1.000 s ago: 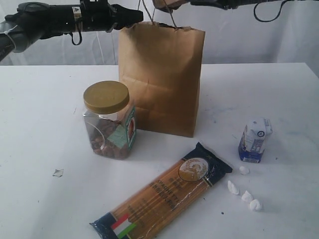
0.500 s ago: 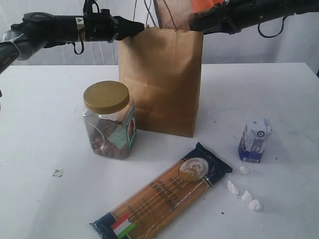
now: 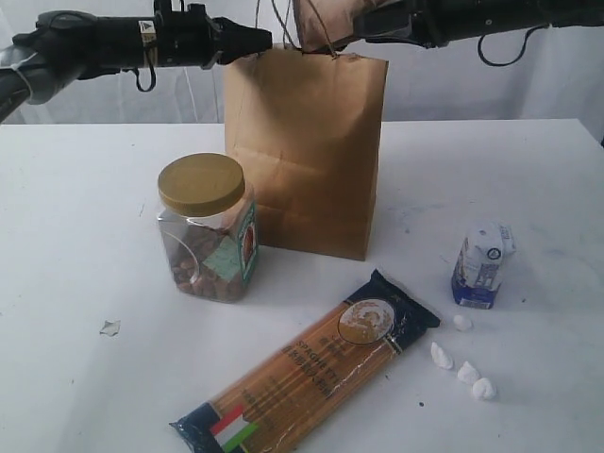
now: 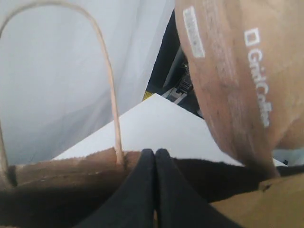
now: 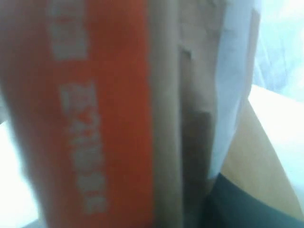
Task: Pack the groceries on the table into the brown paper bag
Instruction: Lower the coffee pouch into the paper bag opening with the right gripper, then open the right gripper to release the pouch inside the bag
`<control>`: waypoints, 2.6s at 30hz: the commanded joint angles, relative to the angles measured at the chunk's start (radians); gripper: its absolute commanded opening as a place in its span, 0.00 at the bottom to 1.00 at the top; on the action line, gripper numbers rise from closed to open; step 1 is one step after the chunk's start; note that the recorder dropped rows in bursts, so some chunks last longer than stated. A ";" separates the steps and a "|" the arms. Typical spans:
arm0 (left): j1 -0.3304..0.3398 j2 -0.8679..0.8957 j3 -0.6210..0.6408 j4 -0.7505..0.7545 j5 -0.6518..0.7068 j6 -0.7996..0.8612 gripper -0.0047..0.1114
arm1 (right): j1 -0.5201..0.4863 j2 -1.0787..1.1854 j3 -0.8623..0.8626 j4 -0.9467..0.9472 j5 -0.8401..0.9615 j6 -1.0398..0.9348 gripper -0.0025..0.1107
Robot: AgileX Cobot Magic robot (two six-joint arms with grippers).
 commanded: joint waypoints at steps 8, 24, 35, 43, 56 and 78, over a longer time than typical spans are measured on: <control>0.025 -0.035 0.000 -0.005 -0.009 -0.004 0.04 | 0.008 -0.013 -0.014 0.082 0.015 0.002 0.02; 0.051 -0.024 0.000 -0.005 -0.009 -0.004 0.04 | 0.087 -0.002 -0.014 0.132 0.015 0.043 0.02; 0.051 -0.024 0.000 -0.005 -0.009 -0.004 0.04 | 0.096 0.000 -0.014 -0.111 0.015 0.161 0.02; 0.051 -0.024 0.000 -0.005 -0.009 -0.004 0.04 | 0.096 0.000 -0.014 -0.042 -0.195 0.157 0.02; 0.051 -0.024 0.000 -0.005 -0.009 -0.004 0.04 | 0.096 0.000 -0.014 -0.058 -0.304 0.161 0.02; 0.051 -0.024 0.000 -0.005 -0.009 -0.004 0.04 | 0.096 -0.016 -0.014 -0.283 0.015 0.158 0.43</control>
